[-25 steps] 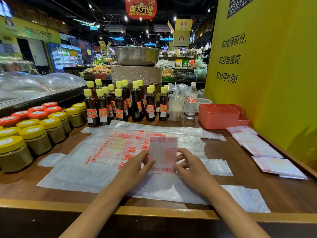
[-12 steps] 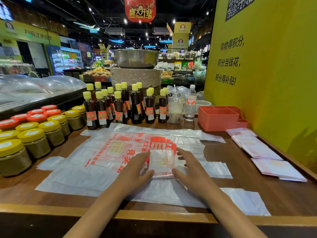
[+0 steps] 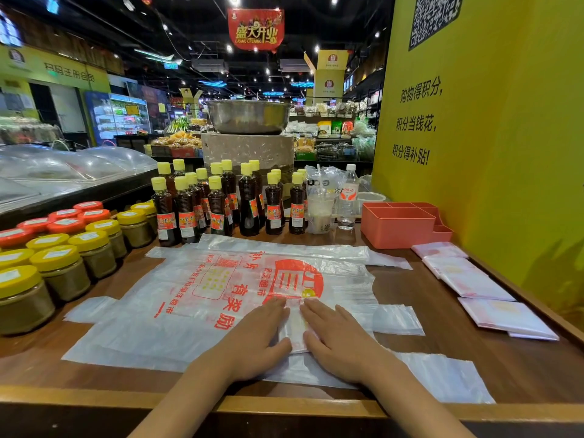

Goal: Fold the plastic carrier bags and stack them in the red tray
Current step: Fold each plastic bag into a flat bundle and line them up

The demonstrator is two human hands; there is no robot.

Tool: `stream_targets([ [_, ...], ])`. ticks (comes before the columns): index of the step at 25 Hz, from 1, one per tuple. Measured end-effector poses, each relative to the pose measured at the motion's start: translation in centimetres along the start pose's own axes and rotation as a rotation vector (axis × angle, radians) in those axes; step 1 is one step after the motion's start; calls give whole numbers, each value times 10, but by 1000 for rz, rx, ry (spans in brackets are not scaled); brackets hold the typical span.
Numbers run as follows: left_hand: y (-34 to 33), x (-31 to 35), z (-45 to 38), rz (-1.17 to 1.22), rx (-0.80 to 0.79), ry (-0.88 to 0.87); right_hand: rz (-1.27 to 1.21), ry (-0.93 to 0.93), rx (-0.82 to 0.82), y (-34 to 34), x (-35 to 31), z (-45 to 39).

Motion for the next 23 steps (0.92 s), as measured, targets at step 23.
stream_targets([
  [23, 6, 5, -1, -217, 10, 57, -48, -133, 261, 19, 9, 6],
])
Point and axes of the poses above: each hand's wrist, its own z-axis away from the middle knuckle, its own y-axis out of the back of the hand, x = y × z, the point moved 3 cm from there along -z, towards the middle knuckle, and after that the axes turned 7 degrees about z, right-handed, at the moved point
